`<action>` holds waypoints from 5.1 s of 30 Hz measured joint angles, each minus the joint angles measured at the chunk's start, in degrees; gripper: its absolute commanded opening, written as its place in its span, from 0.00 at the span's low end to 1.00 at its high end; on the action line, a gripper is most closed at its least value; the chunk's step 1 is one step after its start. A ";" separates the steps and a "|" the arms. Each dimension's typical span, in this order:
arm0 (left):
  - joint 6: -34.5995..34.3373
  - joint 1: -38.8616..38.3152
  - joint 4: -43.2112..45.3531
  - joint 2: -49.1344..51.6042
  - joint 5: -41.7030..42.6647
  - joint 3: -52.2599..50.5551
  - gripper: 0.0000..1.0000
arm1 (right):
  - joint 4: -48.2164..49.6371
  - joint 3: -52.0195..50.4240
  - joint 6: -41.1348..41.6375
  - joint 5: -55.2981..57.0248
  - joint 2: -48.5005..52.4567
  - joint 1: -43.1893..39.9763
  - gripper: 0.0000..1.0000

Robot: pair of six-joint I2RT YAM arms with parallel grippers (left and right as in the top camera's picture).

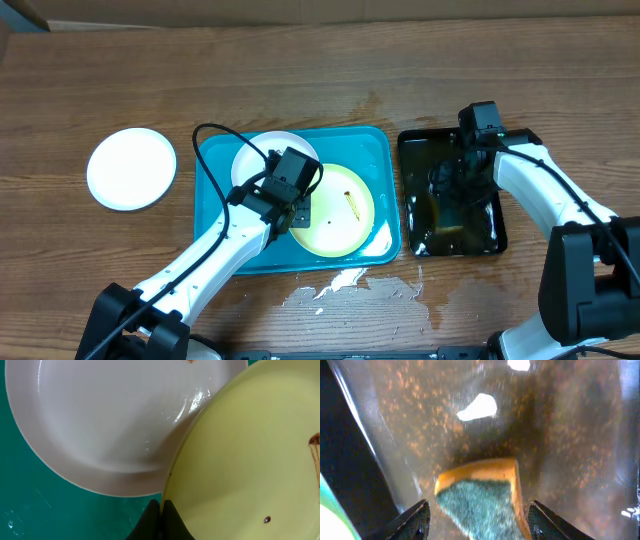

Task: Clean dirty plates on tray and stack at the side
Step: 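Dip the sponge in the black tray water with the right gripper, then carry the wet sponge over the yellow plate with the right gripper, then scrub the yellow plate with the sponge while the left gripper holds it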

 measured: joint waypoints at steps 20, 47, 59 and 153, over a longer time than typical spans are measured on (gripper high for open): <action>0.00 0.00 -0.39 0.00 -0.04 0.02 0.04 | -5.33 -0.74 -0.15 -0.13 0.00 -0.07 0.66; -0.02 0.00 0.55 0.00 -0.20 0.04 0.04 | -17.22 12.28 -1.22 -0.31 -9.81 -0.07 0.04; -1.46 0.00 5.20 0.00 -0.22 0.04 0.04 | -17.29 11.98 -1.46 1.18 -10.34 -0.02 0.04; -1.70 0.33 4.52 0.07 1.55 0.04 0.04 | 28.22 -3.17 30.03 1.42 2.43 35.26 0.04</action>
